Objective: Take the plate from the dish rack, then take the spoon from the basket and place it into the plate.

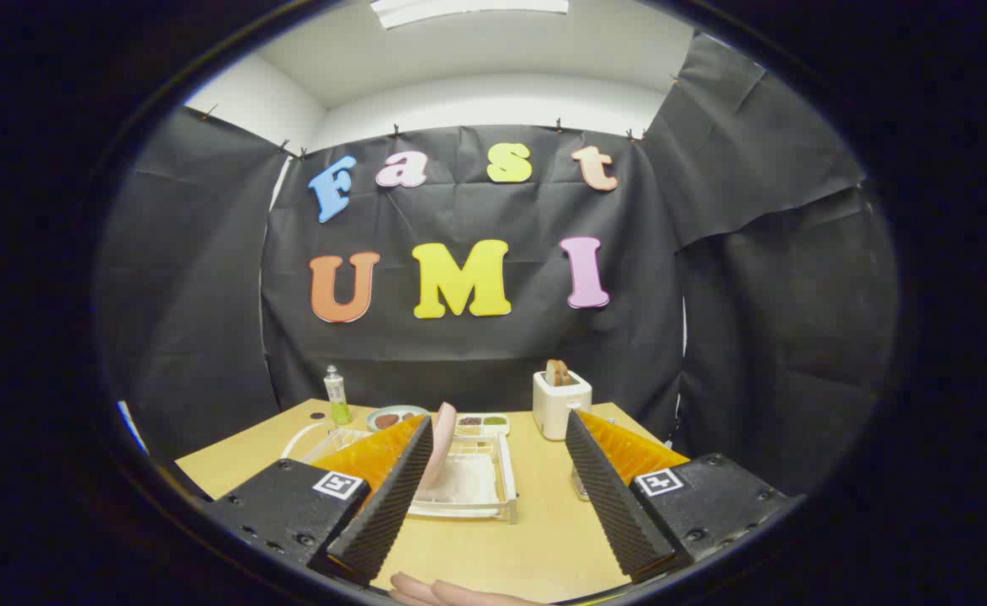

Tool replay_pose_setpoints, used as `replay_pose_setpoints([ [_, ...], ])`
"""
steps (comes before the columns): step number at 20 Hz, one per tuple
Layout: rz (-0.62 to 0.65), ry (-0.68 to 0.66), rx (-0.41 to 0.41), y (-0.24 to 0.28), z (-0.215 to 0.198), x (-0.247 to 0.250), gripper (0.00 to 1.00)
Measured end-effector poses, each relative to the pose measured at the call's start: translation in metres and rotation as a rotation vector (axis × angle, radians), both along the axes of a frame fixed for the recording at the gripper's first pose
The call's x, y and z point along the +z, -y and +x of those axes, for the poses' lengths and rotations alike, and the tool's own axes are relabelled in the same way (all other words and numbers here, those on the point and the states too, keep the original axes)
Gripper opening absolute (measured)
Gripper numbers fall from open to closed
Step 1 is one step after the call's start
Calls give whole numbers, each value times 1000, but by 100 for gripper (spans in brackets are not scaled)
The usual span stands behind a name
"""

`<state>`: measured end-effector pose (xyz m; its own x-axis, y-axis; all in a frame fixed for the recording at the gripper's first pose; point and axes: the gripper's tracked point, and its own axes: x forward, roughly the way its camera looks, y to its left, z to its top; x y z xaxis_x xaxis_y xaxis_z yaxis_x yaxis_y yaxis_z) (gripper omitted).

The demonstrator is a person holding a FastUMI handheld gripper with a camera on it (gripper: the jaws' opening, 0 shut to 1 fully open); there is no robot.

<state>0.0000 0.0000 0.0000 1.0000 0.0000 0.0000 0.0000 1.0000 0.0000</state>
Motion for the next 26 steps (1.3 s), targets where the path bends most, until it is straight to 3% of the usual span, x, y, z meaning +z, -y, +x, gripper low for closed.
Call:
replay_pose_setpoints([
  [16, -52, -18, 26, -19, 12, -9, 100],
  [26, -175, -164, 45, -50, 103, -5, 100],
])
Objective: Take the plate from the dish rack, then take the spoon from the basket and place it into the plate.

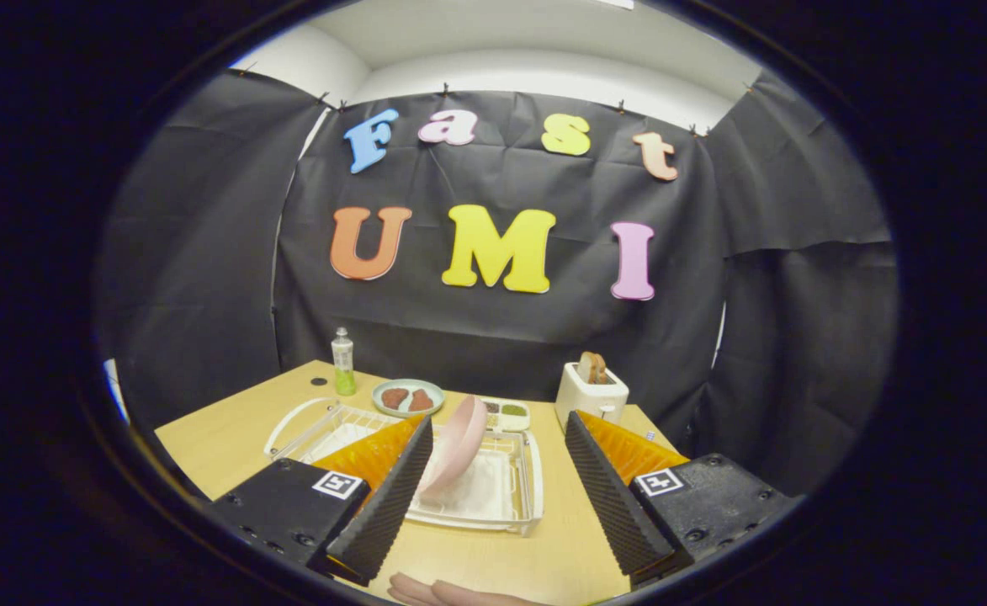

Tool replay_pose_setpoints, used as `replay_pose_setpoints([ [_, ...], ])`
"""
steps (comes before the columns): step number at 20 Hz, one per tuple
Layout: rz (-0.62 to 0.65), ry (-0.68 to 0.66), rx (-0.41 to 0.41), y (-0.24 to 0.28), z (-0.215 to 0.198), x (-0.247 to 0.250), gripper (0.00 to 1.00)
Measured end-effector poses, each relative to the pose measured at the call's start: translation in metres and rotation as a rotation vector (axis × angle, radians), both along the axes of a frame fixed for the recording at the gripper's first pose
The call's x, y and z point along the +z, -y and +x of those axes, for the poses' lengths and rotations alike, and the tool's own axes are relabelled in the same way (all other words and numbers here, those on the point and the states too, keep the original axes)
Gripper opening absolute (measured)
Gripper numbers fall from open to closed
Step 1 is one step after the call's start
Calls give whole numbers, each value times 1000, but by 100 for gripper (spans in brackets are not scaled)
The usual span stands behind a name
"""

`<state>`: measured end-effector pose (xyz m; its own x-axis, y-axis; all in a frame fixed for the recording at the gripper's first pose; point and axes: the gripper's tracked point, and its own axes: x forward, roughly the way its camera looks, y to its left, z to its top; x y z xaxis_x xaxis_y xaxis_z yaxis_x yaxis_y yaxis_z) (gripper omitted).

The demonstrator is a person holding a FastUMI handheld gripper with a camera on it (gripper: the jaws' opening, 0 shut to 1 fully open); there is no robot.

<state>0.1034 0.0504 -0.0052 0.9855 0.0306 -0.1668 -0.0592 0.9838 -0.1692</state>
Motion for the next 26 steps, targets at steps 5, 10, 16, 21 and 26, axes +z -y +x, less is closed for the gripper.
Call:
replay_pose_setpoints([
  [5, -67, -181, -16, -8, 71, -8, 100],
  [10, -91, -435, 35, -34, 112, -29, 97],
  [16, -203, -711, -105, -21, 148, -51, 84],
  [21, -168, -846, -141, -27, 171, -70, 69],
  [26, -208, -920, -254, -20, 180, -84, 50],
])
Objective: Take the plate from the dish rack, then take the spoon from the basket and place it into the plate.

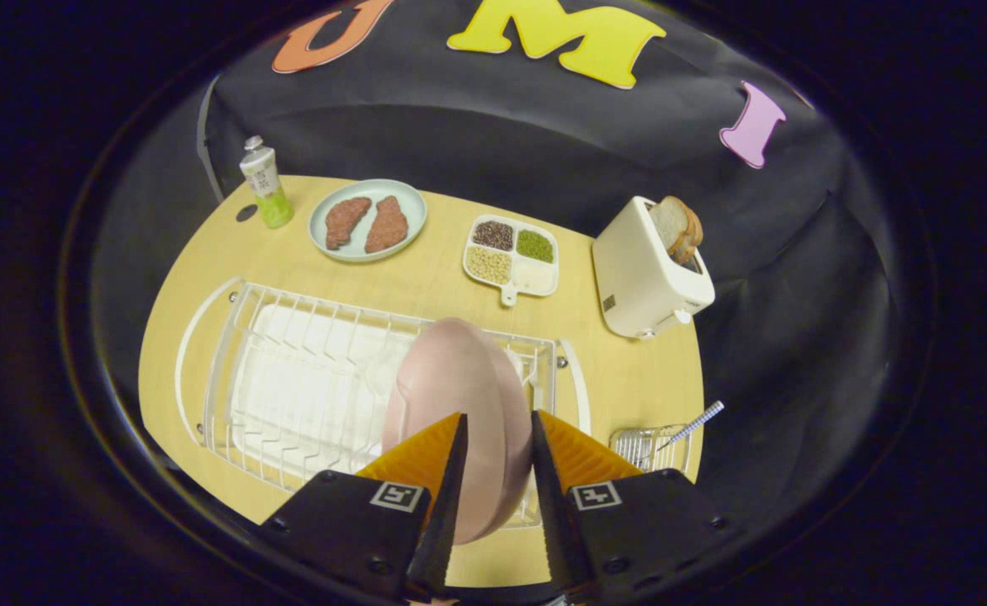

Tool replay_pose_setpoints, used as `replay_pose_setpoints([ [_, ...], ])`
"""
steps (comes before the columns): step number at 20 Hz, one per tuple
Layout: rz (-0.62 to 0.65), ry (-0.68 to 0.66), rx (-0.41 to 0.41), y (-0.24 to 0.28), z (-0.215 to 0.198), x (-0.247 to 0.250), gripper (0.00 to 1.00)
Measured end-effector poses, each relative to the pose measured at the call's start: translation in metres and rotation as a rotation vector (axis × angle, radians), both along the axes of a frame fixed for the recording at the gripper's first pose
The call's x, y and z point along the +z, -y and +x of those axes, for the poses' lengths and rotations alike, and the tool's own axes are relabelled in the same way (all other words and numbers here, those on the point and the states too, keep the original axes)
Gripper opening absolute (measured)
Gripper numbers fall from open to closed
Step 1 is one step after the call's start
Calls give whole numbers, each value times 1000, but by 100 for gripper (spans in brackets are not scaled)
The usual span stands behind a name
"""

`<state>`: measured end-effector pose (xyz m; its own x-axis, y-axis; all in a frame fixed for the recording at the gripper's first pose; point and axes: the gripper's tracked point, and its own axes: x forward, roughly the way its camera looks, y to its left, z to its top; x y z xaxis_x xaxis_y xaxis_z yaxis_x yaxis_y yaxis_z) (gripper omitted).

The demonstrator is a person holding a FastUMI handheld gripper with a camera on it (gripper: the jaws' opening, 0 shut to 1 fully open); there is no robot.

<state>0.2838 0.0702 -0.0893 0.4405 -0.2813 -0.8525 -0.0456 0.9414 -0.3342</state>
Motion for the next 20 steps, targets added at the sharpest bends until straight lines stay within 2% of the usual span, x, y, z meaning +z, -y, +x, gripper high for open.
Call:
replay_pose_setpoints([
  [2, 3, -12, -48, -2, -3, 0, 42],
  [3, 14, 4, -58, -9, -3, 0, 28],
  [7, -87, 61, -80, -22, -12, 7, 21],
  [10, -157, 98, -78, -30, -14, 8, 19],
  [15, -192, 146, -152, -36, -19, 10, 19],
  [20, -230, 213, -181, -37, -25, 23, 19],
])
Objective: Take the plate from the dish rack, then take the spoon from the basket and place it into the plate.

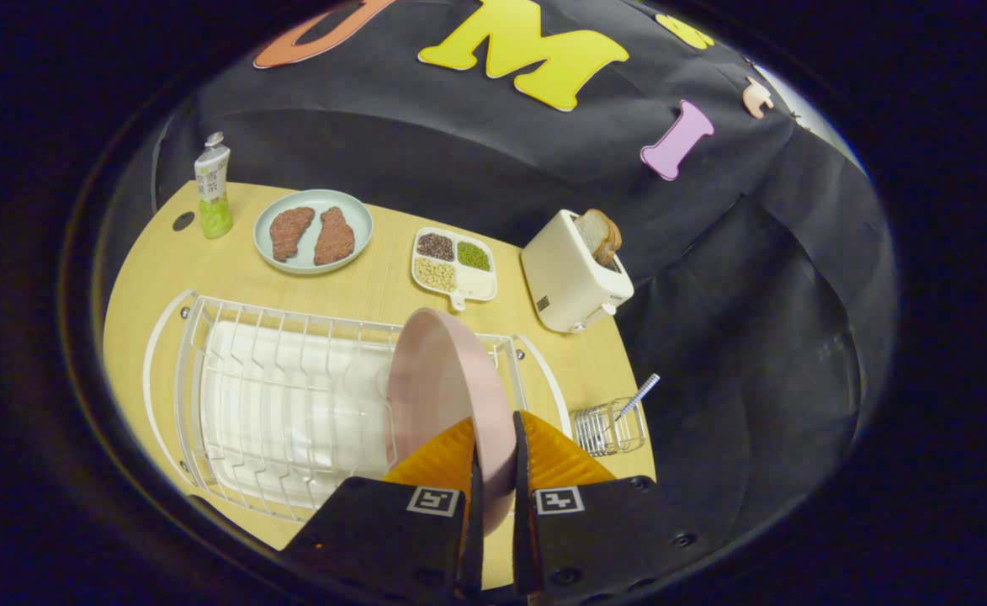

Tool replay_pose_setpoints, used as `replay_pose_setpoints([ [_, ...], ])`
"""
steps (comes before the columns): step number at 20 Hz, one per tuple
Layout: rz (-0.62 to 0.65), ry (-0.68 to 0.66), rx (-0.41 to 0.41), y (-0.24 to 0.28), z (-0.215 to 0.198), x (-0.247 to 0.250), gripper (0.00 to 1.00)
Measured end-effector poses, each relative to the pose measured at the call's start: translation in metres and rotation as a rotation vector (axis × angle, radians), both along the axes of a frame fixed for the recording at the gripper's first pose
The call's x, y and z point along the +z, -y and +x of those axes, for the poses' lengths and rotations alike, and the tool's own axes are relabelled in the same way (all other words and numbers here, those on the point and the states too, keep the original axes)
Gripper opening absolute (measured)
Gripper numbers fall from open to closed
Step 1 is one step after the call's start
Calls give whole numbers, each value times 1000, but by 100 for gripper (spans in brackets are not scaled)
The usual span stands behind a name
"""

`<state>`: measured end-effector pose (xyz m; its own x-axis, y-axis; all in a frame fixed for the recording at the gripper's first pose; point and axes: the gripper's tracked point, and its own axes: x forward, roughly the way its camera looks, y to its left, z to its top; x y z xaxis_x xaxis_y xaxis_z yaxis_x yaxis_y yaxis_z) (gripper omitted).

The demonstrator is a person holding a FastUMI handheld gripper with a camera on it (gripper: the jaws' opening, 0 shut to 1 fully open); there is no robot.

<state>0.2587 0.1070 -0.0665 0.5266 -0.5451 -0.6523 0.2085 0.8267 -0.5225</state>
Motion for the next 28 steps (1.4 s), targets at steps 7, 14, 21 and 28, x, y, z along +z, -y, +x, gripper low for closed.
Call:
replay_pose_setpoints([
  [7, 17, 70, 17, 9, -31, 25, 19],
  [14, 208, 154, 122, 12, -122, 10, 19],
  [21, 395, 203, 245, 0, -217, -44, 19],
  [28, 503, 198, 202, 15, -235, -114, 19],
])
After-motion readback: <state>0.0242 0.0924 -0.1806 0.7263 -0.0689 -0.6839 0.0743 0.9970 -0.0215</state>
